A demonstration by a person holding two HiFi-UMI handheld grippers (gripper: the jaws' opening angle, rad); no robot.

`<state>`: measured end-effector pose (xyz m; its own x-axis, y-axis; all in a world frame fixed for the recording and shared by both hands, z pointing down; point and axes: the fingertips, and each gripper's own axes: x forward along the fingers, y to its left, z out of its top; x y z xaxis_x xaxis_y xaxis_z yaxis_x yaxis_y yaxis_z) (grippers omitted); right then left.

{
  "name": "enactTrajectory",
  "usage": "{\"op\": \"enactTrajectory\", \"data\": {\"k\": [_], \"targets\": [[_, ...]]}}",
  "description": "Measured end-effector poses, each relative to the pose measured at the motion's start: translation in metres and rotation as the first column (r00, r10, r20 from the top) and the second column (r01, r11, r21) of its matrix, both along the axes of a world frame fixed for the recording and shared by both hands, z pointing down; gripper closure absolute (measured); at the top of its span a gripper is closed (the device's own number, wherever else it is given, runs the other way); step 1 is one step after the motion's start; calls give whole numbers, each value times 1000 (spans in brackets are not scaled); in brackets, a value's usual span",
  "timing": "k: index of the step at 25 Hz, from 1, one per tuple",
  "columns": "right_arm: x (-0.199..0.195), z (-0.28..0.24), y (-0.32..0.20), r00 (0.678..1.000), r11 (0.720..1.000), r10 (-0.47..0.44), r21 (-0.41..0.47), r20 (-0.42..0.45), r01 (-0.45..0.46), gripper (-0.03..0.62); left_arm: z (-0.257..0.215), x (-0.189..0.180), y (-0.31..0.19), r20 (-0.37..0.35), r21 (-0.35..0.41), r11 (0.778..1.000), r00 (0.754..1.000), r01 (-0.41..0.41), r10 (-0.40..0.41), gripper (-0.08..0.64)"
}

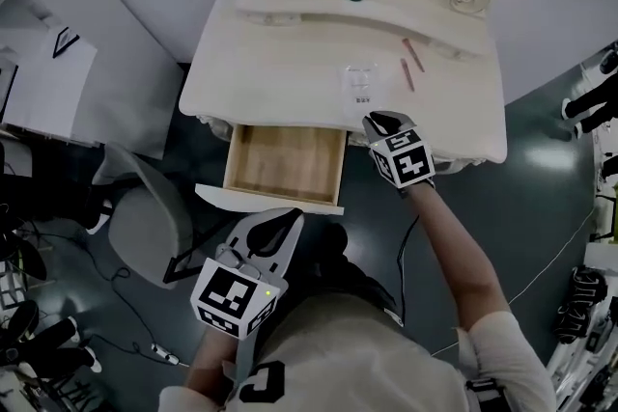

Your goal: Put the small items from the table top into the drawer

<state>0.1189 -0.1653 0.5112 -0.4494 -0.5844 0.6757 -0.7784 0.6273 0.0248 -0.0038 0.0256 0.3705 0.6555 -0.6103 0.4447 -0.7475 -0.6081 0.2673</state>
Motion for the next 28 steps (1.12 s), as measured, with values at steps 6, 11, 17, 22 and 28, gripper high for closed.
{"op": "enactTrajectory", "data": {"k": [6, 11, 17, 22, 28], "targets": [[-13, 22, -19, 994, 997, -69, 13, -79, 70, 560, 9, -7, -2, -1, -22, 999, 999, 32, -32, 503], [-21, 33, -22, 985, 993, -118, -3, -122, 119, 471, 11, -10, -4, -8, -27, 998, 999, 51, -51, 503], [-30, 49, -22, 970, 987, -161, -14, -181, 161, 471, 15, -16, -3, -5, -36, 997, 998, 66, -67, 503], [-36, 66, -28, 951, 980, -198, -18, -236, 199, 472, 20, -19, 0, 0, -49, 996, 997, 78, -78, 503], [-38, 89, -35, 940, 977, -209, -20, -270, 212, 471, 26, -27, 4, 11, -69, 992, 995, 103, -102, 503]]}}
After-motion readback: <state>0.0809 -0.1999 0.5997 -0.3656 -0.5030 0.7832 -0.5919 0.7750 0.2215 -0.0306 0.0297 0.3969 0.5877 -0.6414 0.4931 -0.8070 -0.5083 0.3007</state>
